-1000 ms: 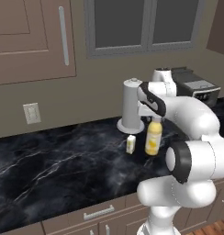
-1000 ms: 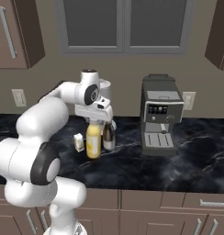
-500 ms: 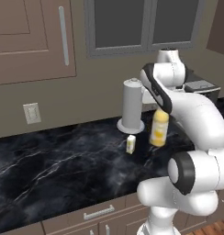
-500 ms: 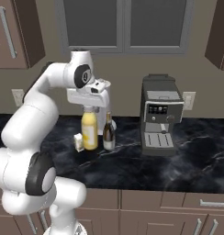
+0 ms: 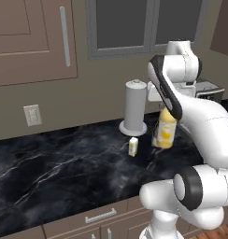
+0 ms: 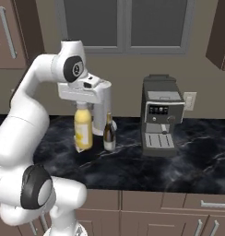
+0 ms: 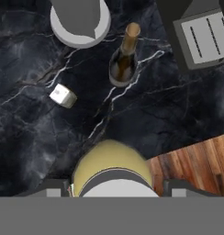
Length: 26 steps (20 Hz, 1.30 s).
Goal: Move the drinks to the dining counter.
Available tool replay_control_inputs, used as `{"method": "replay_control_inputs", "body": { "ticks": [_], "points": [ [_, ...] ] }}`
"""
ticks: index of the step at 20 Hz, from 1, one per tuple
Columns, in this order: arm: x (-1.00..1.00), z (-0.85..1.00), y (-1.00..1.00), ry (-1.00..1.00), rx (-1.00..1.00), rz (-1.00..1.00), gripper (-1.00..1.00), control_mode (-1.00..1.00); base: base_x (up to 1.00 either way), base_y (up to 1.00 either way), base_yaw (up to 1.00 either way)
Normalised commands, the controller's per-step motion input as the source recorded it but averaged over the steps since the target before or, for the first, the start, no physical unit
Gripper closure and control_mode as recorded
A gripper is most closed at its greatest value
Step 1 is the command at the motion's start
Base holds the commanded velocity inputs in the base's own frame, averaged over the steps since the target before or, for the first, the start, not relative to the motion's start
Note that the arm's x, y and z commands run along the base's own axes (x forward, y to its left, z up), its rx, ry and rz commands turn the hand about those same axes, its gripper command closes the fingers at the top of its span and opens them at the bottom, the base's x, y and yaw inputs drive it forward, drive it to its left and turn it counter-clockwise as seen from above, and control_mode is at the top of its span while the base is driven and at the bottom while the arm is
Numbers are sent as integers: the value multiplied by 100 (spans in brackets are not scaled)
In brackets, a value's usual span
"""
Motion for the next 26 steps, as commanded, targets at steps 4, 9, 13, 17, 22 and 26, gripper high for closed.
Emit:
{"method": "replay_control_inputs", "body": {
  "ticks": [4, 9, 13, 17, 22, 26],
  "points": [
    [-22, 7, 23, -24, -6, 0, 100, -100, 0, 0, 0],
    [13, -1, 12, -21, -5, 0, 100, -100, 0, 0, 0],
    [24, -6, 0, -5, 0, 0, 100, -100, 0, 0, 0],
    [-26, 22, -9, 0, 4, -3, 100, 100, -15, -5, -2],
    [0, 0, 0, 0, 0, 0, 100, 100, -39, -33, -18],
    [0, 0, 0, 0, 0, 0, 100, 100, -17, -32, -74]
  ]
}}
